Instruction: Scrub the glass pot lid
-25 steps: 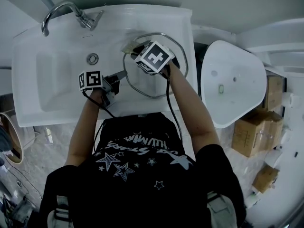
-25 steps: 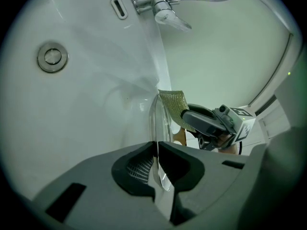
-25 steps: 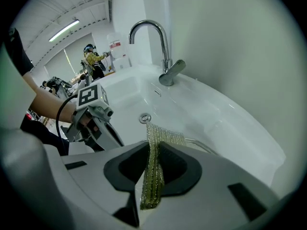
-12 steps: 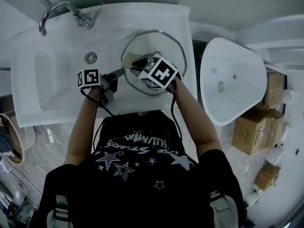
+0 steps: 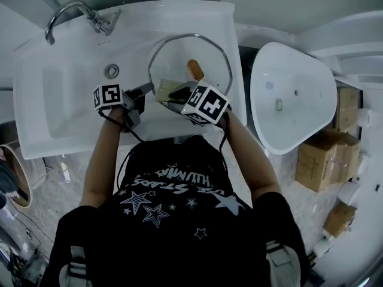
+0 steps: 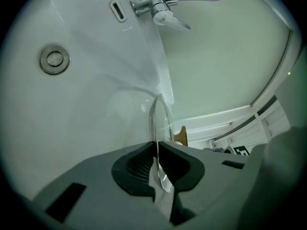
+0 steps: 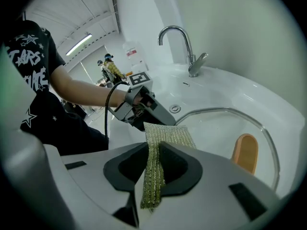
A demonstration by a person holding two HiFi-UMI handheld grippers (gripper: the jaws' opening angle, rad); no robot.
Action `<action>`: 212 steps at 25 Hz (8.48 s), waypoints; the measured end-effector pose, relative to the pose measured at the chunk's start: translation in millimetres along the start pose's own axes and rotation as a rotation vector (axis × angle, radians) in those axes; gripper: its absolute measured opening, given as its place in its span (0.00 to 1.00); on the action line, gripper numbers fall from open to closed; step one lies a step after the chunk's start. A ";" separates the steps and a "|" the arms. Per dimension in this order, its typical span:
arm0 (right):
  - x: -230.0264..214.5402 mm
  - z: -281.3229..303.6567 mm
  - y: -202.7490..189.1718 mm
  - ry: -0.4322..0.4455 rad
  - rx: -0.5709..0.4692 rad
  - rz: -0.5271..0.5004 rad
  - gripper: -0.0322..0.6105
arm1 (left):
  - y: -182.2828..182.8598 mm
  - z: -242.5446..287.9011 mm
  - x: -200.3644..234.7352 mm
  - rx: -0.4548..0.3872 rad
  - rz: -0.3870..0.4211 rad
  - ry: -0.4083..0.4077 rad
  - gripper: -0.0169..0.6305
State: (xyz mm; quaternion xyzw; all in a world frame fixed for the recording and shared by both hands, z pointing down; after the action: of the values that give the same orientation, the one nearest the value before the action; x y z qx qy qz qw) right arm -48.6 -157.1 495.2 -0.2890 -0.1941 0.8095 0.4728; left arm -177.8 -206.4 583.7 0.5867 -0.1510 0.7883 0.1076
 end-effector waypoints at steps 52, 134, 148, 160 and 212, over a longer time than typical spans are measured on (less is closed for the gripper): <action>-44.6 -107.4 -121.3 -0.297 -0.519 0.707 0.14 | 1.3 0.3 -1.8 0.014 0.011 0.022 0.09; -21.2 -134.4 -90.8 -0.171 -0.098 -0.208 0.12 | 1.8 1.0 -8.0 0.010 0.029 0.102 0.09; -136.3 -142.6 -37.3 -0.553 -0.178 0.154 0.12 | 1.7 1.6 -7.4 0.017 0.031 0.097 0.09; -171.6 -78.8 5.9 -0.531 -0.144 0.392 0.12 | 2.8 0.5 -7.5 0.024 0.030 0.084 0.09; -104.4 -53.8 91.3 -0.195 -0.458 0.465 0.11 | 2.7 1.0 -10.6 0.012 -0.002 0.007 0.12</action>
State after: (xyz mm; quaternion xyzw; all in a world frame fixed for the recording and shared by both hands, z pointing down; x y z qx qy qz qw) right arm -33.0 -290.2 430.4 -0.3455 -0.3441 0.8548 0.1777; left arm -174.7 -209.2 573.5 0.5848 -0.1454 0.7911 0.1052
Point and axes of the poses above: the fingertips, and each gripper's own axes: z forward along the fingers, x to its left, y out of its top, the point moved 6 cm from there along -z, backward along the fingers, and after that the axes turned 4 degrees about -x, right-handed, at the moved point
